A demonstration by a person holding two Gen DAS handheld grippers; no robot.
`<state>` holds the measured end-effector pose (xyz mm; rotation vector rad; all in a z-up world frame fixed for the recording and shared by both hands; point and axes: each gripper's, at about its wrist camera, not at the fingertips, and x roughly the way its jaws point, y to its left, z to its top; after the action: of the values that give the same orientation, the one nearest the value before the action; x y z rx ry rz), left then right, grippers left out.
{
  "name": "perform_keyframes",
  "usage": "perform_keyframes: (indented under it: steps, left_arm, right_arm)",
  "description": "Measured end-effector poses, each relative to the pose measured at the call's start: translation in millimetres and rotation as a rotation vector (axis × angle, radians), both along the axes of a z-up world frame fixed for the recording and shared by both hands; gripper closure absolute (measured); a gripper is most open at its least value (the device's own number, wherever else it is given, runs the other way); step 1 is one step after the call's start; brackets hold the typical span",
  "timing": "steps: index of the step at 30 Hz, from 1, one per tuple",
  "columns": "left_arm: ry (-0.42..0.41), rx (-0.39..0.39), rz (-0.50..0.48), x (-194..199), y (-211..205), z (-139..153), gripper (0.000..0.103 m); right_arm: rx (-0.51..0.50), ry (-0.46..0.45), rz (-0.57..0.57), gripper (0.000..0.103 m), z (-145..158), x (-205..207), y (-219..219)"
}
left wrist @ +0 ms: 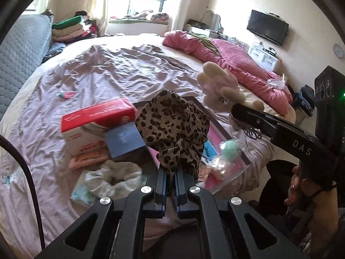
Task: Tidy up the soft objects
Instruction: 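Carry the leopard cloth with the left gripper over the tray while the right carries the bunny there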
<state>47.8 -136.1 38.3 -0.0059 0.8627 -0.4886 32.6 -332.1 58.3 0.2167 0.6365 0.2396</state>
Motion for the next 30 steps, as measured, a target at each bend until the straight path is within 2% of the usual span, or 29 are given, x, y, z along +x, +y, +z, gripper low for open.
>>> perform_keyframes:
  steps: [13,30]
  left_arm:
    - [0.056,0.013,-0.054,13,-43,-16,0.097]
    - [0.138,0.070,-0.079,28,-73,-59,0.097]
  right_arm:
    - [0.006,0.013,-0.076,0.066,-12,-5,-33]
    - [0.040,0.103,-0.139,0.066,-52,6,-58]
